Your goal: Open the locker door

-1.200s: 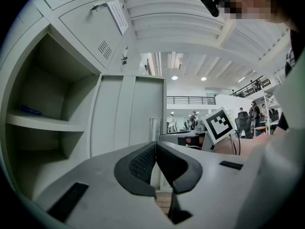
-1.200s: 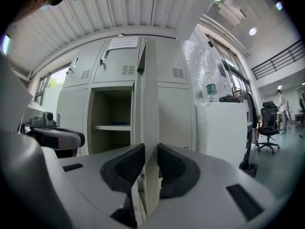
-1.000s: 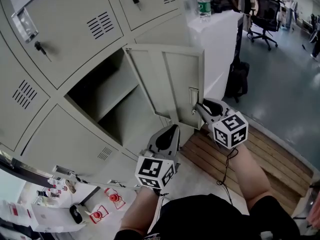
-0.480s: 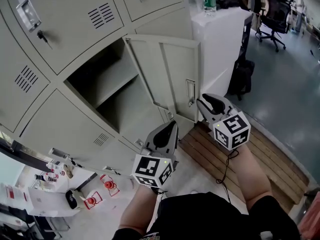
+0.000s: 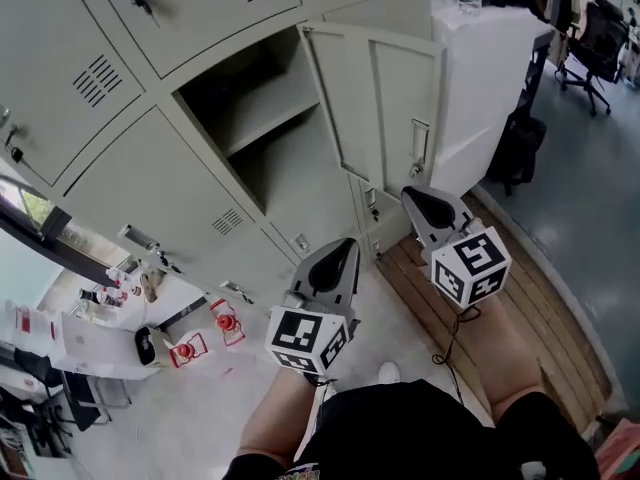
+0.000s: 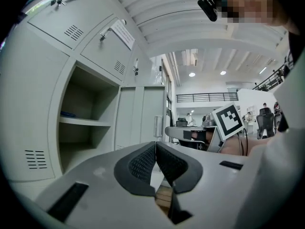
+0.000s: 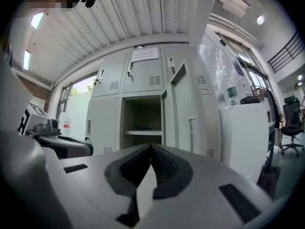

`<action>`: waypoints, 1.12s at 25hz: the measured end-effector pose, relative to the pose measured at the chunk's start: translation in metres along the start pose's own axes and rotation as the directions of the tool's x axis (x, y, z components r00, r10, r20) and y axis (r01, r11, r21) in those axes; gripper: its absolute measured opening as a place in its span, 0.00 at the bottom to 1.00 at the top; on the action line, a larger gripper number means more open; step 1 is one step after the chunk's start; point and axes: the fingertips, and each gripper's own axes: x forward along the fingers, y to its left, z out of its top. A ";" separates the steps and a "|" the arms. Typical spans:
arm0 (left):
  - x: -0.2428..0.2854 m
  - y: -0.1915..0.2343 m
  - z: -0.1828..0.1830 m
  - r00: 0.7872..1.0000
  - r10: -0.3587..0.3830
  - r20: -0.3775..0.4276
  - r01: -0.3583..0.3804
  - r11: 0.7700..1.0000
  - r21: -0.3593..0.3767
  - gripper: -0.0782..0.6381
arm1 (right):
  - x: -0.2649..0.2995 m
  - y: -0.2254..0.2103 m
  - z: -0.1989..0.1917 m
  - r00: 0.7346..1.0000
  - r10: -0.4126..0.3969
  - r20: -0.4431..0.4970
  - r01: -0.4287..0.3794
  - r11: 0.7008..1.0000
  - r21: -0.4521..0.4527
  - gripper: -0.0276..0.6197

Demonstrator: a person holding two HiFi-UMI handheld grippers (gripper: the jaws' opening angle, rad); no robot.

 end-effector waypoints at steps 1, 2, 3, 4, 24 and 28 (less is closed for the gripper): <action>-0.009 0.004 0.000 1.000 0.018 0.001 -0.018 1.000 0.000 0.13 | 0.003 0.012 -0.001 1.000 0.024 -0.003 -0.024 1.000 0.000 0.13; -0.019 0.007 -0.001 0.999 0.035 0.001 -0.035 0.999 0.000 0.13 | 0.005 0.025 -0.002 0.999 0.047 -0.005 -0.047 0.999 0.000 0.13; -0.029 0.010 -0.001 0.999 0.051 0.000 -0.051 0.999 -0.001 0.13 | 0.007 0.037 -0.003 0.998 0.069 -0.008 -0.069 0.998 0.001 0.13; -0.039 0.014 -0.001 0.998 0.068 0.000 -0.068 0.998 0.000 0.13 | 0.009 0.049 -0.004 0.996 0.090 -0.009 -0.090 0.996 0.003 0.13; -0.217 0.054 -0.026 0.991 0.134 -0.024 -0.135 0.989 -0.063 0.13 | -0.018 0.244 -0.036 0.981 0.171 -0.093 -0.166 0.984 0.061 0.13; -0.237 0.045 -0.031 0.994 0.104 -0.019 -0.105 0.992 -0.074 0.13 | -0.037 0.261 -0.041 0.984 0.143 -0.103 -0.137 0.989 0.062 0.13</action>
